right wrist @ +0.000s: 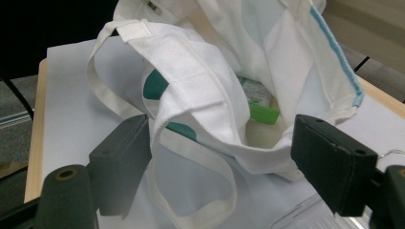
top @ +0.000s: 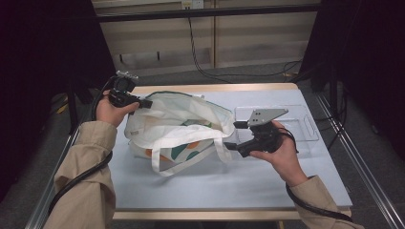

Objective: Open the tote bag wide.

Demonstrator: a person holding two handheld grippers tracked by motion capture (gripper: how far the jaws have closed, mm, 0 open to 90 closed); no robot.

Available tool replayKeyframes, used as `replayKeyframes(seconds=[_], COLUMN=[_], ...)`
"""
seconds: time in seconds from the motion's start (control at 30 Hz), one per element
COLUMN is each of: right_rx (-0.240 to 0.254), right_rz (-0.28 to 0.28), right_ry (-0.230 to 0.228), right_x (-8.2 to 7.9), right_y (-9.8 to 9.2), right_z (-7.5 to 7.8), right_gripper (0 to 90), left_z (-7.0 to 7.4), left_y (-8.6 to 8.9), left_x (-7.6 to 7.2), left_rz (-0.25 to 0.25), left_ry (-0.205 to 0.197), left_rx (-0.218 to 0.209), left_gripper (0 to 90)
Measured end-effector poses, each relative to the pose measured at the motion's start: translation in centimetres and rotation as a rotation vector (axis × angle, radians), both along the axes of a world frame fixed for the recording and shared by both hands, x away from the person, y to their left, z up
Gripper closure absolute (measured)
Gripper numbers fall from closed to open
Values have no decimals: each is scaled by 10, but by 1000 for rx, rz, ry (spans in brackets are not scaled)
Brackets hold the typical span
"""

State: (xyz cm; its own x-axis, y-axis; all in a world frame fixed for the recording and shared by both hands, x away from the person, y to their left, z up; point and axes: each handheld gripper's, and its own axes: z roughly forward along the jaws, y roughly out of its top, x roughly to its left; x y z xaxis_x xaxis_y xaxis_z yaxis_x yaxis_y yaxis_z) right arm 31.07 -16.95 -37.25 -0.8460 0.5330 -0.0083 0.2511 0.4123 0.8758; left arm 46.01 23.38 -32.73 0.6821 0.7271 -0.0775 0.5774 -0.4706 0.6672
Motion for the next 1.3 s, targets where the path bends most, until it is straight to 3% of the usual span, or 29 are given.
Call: replayKeyframes(seconds=[0.5,0.83,1.23,1.3], right_rx=[-50,-109,-148,-160], right_rz=[24,54,38,60], right_ry=[-27,-52,-66,-72], right_x=[5,6,13,14], right_y=[17,26,33,34], right_z=[-1,-3,-9,-10], right_gripper=[199,273,450,550], left_z=[0,-1,-1,-2], left_y=[-1,0,0,0], left_x=[1,1,2,2], left_rz=[-10,0,-11,-9], left_ry=[-3,4,6,8], left_rx=[17,2,13,14], left_gripper=[711,711,714,716])
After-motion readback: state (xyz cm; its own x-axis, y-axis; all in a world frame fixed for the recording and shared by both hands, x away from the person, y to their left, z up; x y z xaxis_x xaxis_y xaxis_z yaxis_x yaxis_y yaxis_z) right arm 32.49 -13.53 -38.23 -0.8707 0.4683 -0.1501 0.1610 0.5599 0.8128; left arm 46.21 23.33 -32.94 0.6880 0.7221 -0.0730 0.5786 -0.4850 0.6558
